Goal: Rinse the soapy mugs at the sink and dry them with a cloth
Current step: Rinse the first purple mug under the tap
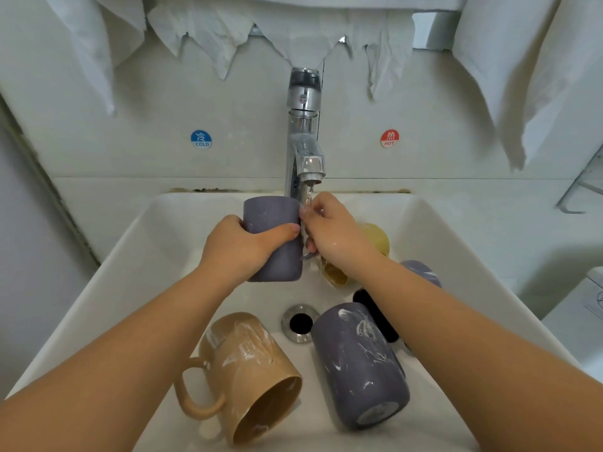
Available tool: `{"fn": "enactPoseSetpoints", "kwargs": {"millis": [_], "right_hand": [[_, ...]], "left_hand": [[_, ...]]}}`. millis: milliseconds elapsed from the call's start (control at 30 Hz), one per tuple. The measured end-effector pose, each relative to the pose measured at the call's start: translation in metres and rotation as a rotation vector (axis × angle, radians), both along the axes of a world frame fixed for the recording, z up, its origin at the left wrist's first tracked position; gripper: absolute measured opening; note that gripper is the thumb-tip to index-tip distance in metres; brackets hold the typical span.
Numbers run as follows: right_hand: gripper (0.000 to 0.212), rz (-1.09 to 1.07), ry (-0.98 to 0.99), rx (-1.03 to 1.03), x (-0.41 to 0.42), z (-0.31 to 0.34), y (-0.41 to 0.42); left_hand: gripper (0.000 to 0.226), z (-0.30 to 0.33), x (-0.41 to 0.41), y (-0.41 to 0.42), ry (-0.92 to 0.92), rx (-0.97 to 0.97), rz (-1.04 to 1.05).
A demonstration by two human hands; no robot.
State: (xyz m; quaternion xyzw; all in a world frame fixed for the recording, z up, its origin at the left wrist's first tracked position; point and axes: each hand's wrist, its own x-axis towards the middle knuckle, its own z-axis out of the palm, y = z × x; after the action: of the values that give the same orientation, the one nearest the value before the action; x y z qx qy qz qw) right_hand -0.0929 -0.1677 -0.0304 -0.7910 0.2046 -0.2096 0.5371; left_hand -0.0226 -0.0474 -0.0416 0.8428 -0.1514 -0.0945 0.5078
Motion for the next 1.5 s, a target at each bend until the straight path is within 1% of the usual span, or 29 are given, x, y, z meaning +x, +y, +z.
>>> {"fn": "enactPoseSetpoints", "kwargs": {"millis": [67,100,133,200,267,367,433,500,567,600,700,800,867,967,1000,1067,1167,1267,1333,1400,1467,1500], "right_hand": [[0.029,-0.095,0.007,-0.031,0.003,-0.003,-0.004],[0.032,-0.117,0.019,0.002,0.004,-0.003,-0.007],[0.034,-0.115,0.036,0.081,0.003,-0.002,-0.008],[0.033,-0.075,0.069,0.330,0.001,0.001,-0.006],[0.030,-0.015,0.057,0.559,-0.001,0.004,-0.001],[0.030,0.032,-0.005,0.747,-0.001,0.004,0.003],[0.034,0.013,-0.010,0.809,-0.002,0.002,0.002],[0.038,-0.013,0.020,0.847,-0.003,0.001,-0.002],[0.039,-0.013,0.050,0.831,-0.004,0.001,-0.006],[0.039,-0.007,0.053,0.817,-0.004,0.000,-0.008],[0.039,0.075,0.020,0.815,-0.004,0.001,-0.008],[0.038,0.153,-0.010,0.844,-0.005,0.004,-0.007],[0.040,0.187,-0.024,0.830,-0.005,0.004,-0.005],[0.040,0.237,-0.061,0.808,-0.005,0.003,-0.003],[0.038,0.253,-0.081,0.801,-0.005,0.002,-0.003],[0.031,0.280,-0.113,0.756,-0.005,0.001,-0.004],[0.019,0.287,-0.108,0.580,-0.005,-0.001,-0.003],[0.010,0.247,-0.117,0.419,-0.006,-0.002,0.000],[0.016,0.178,-0.084,0.228,-0.006,-0.003,0.002],[0.016,0.099,-0.073,0.071,-0.005,-0.005,0.007],[0.025,-0.001,-0.117,-0.028,-0.005,-0.007,0.008],[0.030,-0.033,-0.133,-0.043,-0.006,-0.007,0.008]], "left_hand": [[0.061,0.001,-0.005,-0.002,-0.058,0.043,-0.025],[0.060,0.002,-0.008,-0.003,-0.095,0.075,-0.037],[0.059,0.003,-0.009,-0.003,-0.117,0.094,-0.043],[0.057,0.004,-0.009,-0.002,-0.112,0.084,-0.036],[0.055,0.004,-0.006,0.000,-0.110,0.061,-0.011],[0.056,0.005,-0.001,0.002,-0.090,0.022,0.012],[0.057,0.005,-0.003,0.002,-0.105,0.022,-0.003],[0.059,0.005,-0.008,0.001,-0.164,0.066,-0.032],[0.061,0.006,-0.012,0.000,-0.215,0.091,-0.042],[0.060,0.007,-0.012,0.000,-0.212,0.082,-0.039],[0.057,0.006,-0.006,0.002,-0.138,0.020,-0.013],[0.059,0.004,0.002,0.004,-0.031,-0.049,0.022],[0.056,0.004,0.004,0.004,0.051,-0.090,0.030],[0.044,0.005,0.005,0.004,0.196,-0.170,0.023],[0.044,0.006,0.005,0.004,0.240,-0.192,0.023],[0.051,0.008,0.004,0.004,0.321,-0.230,0.034],[0.064,0.008,0.004,0.004,0.429,-0.282,0.064],[0.065,0.005,0.003,0.003,0.454,-0.297,0.078],[0.069,0.004,0.001,0.002,0.446,-0.296,0.109],[0.072,0.003,-0.001,0.000,0.443,-0.294,0.123],[0.072,0.002,-0.004,-0.002,0.441,-0.296,0.102],[0.072,0.001,-0.006,-0.003,0.442,-0.295,0.084]]}}
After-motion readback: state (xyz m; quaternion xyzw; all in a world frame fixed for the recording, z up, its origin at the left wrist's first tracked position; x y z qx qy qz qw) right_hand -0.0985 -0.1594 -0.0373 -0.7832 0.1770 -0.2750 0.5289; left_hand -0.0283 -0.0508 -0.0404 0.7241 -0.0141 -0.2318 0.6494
